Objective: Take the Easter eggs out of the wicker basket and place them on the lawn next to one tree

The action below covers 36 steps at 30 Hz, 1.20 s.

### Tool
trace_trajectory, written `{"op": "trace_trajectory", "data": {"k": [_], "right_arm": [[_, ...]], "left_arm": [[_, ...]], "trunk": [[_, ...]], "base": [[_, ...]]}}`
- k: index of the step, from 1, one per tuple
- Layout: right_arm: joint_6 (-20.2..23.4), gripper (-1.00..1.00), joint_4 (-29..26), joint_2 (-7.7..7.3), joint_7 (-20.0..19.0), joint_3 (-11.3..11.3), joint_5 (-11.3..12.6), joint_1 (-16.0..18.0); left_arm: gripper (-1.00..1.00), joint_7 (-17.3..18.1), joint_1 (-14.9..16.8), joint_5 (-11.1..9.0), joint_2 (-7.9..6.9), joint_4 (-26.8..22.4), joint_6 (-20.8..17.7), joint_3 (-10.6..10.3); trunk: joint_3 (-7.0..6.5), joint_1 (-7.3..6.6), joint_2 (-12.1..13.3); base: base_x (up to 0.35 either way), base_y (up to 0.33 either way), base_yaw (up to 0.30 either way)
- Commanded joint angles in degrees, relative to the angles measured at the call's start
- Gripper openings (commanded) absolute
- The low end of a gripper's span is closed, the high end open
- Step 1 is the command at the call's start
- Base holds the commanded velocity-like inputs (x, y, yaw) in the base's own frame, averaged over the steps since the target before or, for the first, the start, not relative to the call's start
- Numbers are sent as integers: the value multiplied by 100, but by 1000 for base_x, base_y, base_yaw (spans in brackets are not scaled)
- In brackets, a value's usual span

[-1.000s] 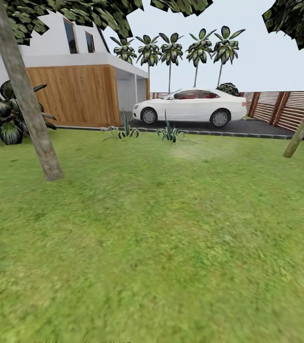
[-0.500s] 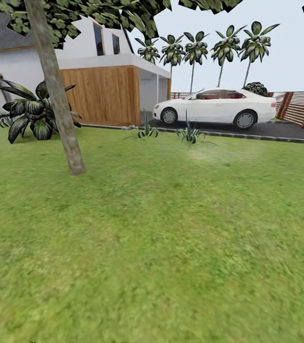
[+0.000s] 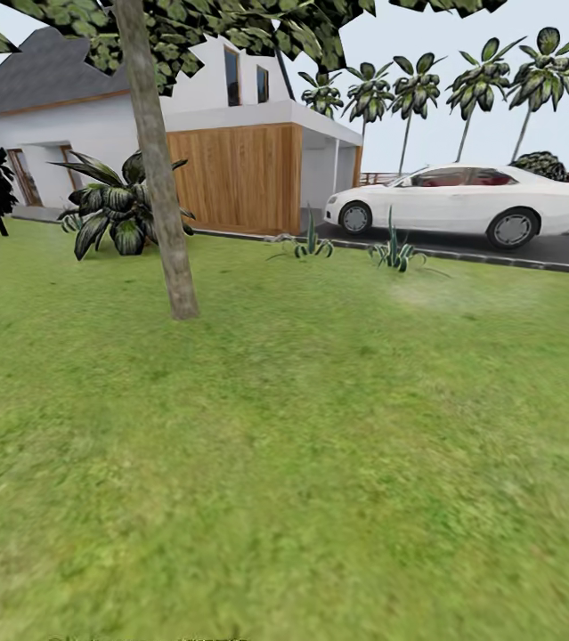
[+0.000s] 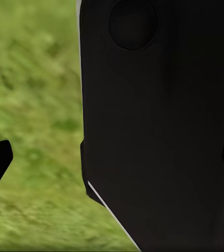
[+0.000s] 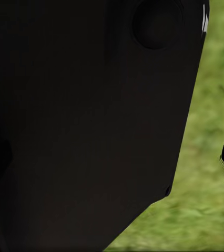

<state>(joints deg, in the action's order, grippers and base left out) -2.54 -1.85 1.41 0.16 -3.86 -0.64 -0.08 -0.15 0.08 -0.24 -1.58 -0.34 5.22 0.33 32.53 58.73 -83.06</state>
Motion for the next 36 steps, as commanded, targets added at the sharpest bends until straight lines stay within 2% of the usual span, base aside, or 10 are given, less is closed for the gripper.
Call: {"op": "trace_trajectory", "data": {"k": [1,36], "right_arm": [[-11,100,0,-1,2,-36,-6,-1],[-9,100,-14,-1,2,-36,-6,-1]], "left_arm": [[100,-2,1,-2,0,-1,14,2],[100,-2,1,-2,0,-1,14,2]], "trunk": [[4,0,-2],[4,0,-2]], "base": [[0,0,278],[0,0,277]]}}
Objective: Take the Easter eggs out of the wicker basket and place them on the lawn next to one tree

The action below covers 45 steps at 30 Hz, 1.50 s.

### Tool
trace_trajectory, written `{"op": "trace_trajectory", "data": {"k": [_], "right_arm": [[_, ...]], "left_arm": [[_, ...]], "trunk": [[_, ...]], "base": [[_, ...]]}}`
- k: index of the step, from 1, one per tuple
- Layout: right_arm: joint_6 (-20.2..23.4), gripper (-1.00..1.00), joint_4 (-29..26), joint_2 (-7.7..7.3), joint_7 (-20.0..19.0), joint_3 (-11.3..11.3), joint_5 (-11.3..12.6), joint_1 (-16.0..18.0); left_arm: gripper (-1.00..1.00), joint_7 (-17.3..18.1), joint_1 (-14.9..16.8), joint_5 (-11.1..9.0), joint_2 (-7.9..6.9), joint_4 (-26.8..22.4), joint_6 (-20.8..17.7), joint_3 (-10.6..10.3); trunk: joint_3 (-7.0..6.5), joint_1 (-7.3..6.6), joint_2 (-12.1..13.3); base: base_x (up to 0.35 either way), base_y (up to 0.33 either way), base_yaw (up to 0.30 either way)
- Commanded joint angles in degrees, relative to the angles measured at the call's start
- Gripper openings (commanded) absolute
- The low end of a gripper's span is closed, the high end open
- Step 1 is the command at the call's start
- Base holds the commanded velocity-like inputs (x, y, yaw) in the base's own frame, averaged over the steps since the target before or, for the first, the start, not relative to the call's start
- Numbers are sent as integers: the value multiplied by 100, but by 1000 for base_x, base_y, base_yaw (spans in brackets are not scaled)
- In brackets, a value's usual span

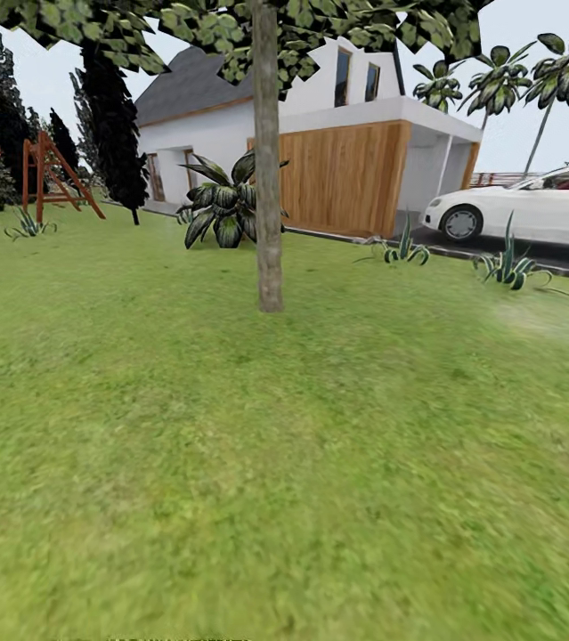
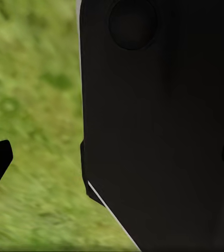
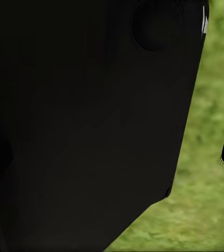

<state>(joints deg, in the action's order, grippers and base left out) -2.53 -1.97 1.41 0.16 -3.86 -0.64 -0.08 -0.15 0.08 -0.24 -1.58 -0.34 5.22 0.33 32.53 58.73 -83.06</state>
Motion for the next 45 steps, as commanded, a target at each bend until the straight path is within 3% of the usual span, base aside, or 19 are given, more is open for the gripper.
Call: {"op": "trace_trajectory", "data": {"k": [1,45], "right_arm": [[-11,100,-1,-1,2,-36,-6,-1],[-11,100,-7,-7,2,-28,0,-1]], "left_arm": [[100,-2,1,-2,0,-1,14,2],[100,-2,1,-2,0,-1,14,2]], "trunk": [[4,0,-2],[4,0,-2]], "base": [[0,0,278],[0,0,266]]}}
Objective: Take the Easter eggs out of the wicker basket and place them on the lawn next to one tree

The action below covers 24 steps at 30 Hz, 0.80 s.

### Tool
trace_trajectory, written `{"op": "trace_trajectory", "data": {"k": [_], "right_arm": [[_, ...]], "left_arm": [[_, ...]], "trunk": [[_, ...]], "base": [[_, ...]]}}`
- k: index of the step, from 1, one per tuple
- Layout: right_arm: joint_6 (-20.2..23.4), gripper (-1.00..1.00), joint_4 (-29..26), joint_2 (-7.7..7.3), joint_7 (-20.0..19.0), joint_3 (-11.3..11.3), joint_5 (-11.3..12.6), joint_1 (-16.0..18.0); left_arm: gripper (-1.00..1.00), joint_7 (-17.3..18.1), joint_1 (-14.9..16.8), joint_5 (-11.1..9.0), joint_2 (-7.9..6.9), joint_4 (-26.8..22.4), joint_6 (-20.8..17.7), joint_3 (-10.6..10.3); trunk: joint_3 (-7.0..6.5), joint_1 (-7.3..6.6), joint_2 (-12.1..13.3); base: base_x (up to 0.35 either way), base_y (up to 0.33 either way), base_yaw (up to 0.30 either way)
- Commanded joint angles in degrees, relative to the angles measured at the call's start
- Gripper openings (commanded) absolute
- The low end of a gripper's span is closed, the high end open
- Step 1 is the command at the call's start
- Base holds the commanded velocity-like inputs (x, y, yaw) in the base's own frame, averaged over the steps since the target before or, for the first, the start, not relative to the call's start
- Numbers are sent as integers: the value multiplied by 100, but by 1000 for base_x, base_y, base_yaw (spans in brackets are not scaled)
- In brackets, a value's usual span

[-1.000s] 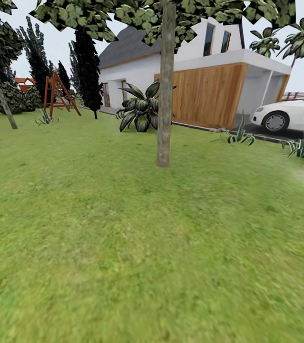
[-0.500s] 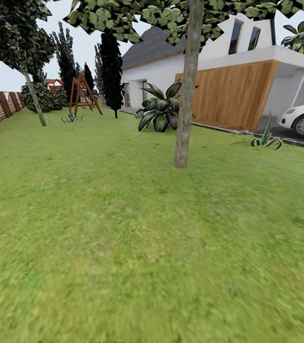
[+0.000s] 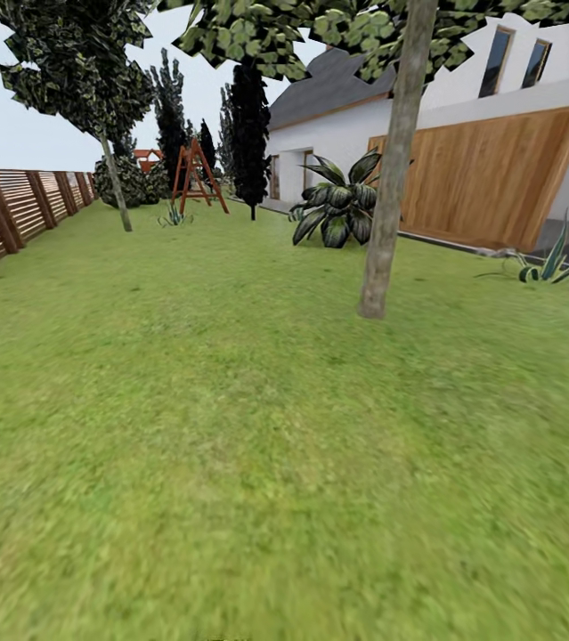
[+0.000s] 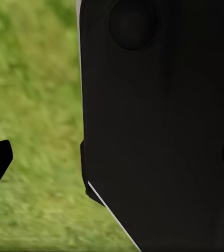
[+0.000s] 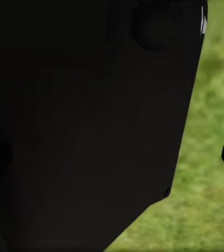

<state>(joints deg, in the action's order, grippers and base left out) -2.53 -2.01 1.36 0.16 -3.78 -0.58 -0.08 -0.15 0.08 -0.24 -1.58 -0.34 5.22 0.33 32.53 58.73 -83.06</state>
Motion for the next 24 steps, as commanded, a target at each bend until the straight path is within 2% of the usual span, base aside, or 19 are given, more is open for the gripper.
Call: {"op": "trace_trajectory", "data": {"k": [1,24], "right_arm": [[-11,100,-5,1,2,-35,-5,-1],[-11,100,-51,-45,2,-12,13,-1]], "left_arm": [[100,-2,1,-2,0,-1,14,2],[100,-2,1,-2,0,-4,17,-12]], "trunk": [[4,0,-2],[4,0,-2]], "base": [[0,0,259],[0,0,256]]}}
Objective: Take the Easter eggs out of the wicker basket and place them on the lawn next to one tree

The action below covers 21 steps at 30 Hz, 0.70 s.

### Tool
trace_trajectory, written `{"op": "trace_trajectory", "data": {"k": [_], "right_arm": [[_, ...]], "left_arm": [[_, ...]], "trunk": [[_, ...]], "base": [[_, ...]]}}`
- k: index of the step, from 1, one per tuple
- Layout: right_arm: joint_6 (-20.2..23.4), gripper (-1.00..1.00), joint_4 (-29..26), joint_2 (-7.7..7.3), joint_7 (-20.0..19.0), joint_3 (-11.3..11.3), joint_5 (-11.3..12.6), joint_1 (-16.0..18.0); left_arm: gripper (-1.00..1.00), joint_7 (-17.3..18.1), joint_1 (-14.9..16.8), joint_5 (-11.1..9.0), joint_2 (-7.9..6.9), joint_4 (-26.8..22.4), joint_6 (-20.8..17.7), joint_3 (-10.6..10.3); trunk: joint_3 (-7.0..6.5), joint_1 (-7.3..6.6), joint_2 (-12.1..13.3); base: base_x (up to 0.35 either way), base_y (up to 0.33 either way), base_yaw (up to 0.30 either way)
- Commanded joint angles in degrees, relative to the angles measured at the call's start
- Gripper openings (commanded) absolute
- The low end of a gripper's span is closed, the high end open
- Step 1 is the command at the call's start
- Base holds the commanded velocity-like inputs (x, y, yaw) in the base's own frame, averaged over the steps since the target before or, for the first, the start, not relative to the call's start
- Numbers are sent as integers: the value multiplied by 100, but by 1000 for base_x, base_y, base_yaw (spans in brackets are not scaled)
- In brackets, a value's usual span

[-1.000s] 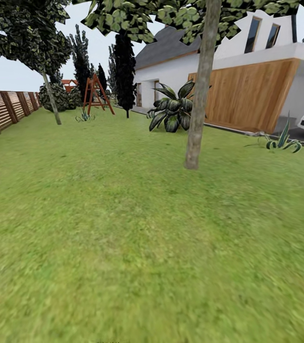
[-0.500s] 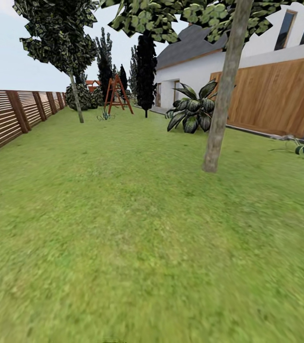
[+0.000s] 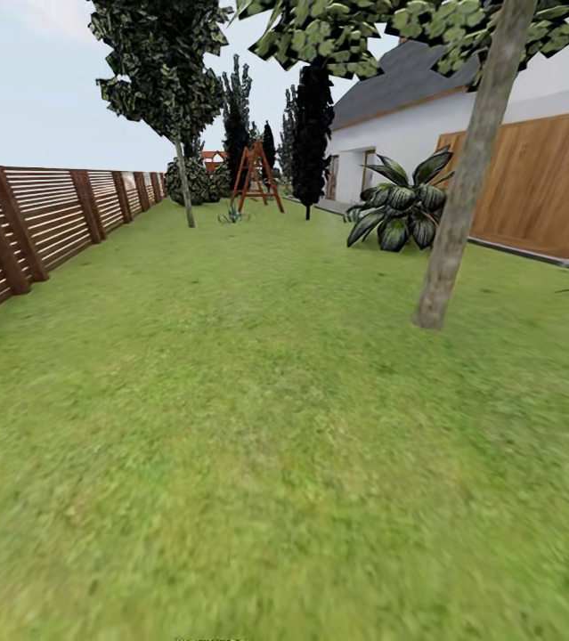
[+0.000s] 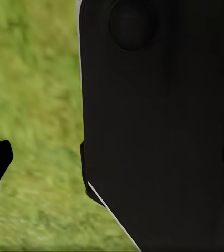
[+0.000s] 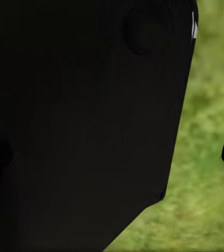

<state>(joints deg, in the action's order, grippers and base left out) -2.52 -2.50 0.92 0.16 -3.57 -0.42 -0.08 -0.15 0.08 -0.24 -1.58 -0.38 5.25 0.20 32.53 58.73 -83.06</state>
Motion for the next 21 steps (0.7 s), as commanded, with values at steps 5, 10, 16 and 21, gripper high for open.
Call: {"op": "trace_trajectory", "data": {"k": [5,10,16,21], "right_arm": [[-11,100,-4,8,2,-30,-8,-1],[-11,100,-5,19,2,-30,-10,-1],[-11,100,-5,22,2,-30,-11,-1],[-11,100,-5,22,2,-30,-11,-1]], "left_arm": [[100,-2,1,-2,0,-4,60,15],[100,-2,1,-9,6,-5,77,22],[100,-2,1,-11,2,-4,80,24],[100,-2,1,-11,4,-1,81,29]], "trunk": [[4,0,-2],[4,0,-2],[4,0,-2],[4,0,-2]], "base": [[0,0,255],[0,0,255],[0,0,255],[0,0,255]]}}
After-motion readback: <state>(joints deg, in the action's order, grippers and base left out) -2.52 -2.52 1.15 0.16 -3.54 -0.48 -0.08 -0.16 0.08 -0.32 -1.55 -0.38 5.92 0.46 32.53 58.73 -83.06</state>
